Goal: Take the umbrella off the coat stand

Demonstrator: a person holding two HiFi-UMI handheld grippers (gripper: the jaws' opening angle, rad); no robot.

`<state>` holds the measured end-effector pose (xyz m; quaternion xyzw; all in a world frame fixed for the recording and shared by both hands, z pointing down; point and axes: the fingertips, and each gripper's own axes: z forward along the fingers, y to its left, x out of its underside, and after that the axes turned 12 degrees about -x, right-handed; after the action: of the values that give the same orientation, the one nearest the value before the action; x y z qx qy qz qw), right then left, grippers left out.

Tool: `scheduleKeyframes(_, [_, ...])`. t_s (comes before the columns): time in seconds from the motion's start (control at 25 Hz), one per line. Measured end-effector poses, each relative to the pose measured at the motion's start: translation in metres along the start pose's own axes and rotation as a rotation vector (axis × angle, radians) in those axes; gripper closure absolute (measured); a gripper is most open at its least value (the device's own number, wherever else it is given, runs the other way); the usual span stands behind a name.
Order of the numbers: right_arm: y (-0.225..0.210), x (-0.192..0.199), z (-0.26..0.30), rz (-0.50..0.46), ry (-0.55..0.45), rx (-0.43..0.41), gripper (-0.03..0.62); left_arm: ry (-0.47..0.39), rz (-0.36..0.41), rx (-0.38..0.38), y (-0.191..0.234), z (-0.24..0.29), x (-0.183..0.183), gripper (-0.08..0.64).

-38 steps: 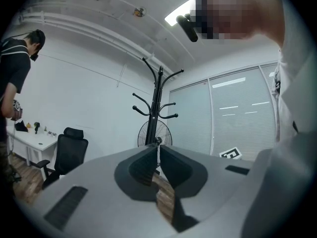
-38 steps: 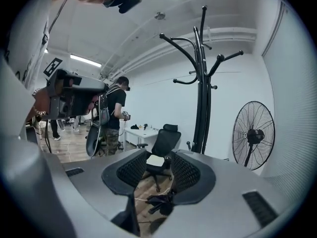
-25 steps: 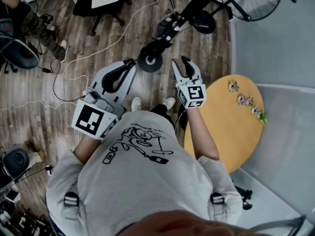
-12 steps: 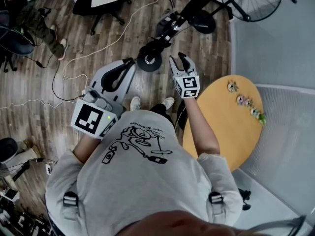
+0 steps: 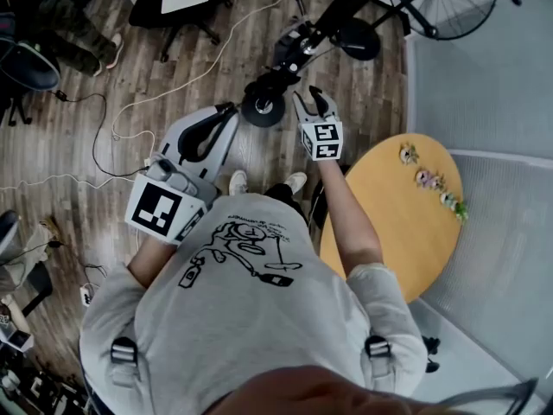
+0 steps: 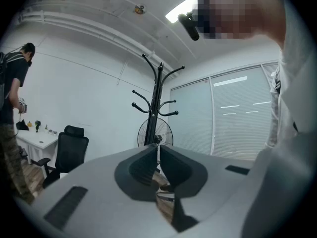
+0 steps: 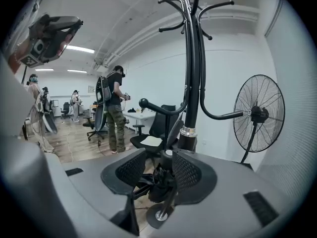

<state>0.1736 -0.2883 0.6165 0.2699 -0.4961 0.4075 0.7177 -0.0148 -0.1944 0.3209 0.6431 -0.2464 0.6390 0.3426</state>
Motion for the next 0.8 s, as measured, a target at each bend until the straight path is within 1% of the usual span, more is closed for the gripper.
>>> scheduleKeyframes(0.48, [-0.018,0.006,0.042,0.024,0.039,-0.009,0.387,0.007,0.008,-0.023,0.004,0.004,0.0,0.538])
scheduleKeyframes(0.56, [-0.02,0.009,0.049,0.032,0.049,-0.014,0.375,0.01,0.01,-0.029,0.006,0.005,0.001,0.538])
scheduleKeyframes(0.8, [-0.03,0.019,0.065,0.039,0.077,-0.007,0.367,0.011,0.011,-0.048,0.012,0.008,0.0,0.538])
